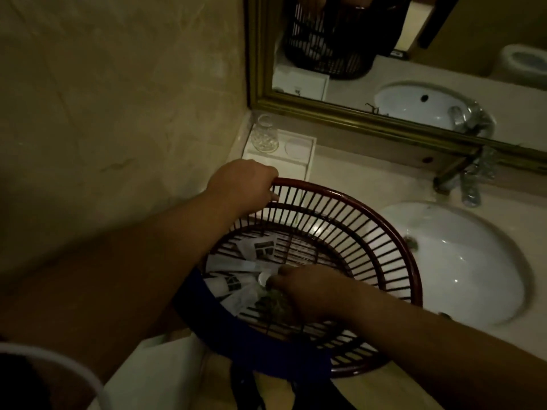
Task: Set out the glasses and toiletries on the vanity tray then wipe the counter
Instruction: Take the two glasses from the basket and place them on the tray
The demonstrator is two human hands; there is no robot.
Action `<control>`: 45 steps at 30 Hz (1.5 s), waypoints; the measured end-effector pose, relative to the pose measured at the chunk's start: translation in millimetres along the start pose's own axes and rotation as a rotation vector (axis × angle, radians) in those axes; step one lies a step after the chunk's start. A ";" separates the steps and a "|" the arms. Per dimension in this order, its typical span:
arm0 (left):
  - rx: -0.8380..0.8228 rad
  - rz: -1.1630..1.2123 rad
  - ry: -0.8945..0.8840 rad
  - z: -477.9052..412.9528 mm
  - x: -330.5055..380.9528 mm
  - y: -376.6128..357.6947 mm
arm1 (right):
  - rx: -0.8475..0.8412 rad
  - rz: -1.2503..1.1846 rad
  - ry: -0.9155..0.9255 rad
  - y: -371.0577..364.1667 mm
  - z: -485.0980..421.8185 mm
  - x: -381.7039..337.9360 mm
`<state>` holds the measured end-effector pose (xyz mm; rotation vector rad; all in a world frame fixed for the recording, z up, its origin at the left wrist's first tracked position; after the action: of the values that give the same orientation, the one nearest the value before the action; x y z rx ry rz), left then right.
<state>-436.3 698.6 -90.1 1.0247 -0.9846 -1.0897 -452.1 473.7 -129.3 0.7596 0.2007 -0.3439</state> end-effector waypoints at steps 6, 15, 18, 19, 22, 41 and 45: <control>-0.012 -0.040 0.007 0.8 1.2 1.6 | -0.144 0.035 -0.039 -31.3 -31.1 -3.0; -0.048 -0.036 0.020 -2.5 0.3 -0.7 | 0.084 -0.163 -0.105 11.9 5.0 8.1; -0.042 -0.034 0.034 -1.2 1.2 0.1 | 0.213 -0.370 -0.154 43.0 35.8 10.9; -0.045 -0.033 0.041 -0.8 1.6 1.0 | 0.264 -0.433 -0.161 56.4 46.7 12.0; -0.076 -0.026 0.051 -0.3 2.0 4.4 | 0.417 -0.549 -0.149 100.1 78.2 15.2; 0.041 0.008 -0.005 3.0 2.0 1.6 | 0.607 -0.460 -0.408 205.7 -82.9 206.2; 0.025 0.015 -0.008 1.0 0.7 -1.2 | 0.619 -0.505 -0.401 205.3 -128.1 235.5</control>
<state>-437.4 697.6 -91.0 1.0323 -1.0131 -1.0728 -164.2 647.3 -160.0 1.2274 -0.1088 -1.0581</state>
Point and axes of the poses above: each hand's wrist, its own z-axis away from the middle knuckle, its own y-axis out of the back of the hand, x = y × z, the point moved 2 cm from there along -z, towards the middle knuckle, and after that the axes turned 14 degrees about -x, right-handed, at the moved point
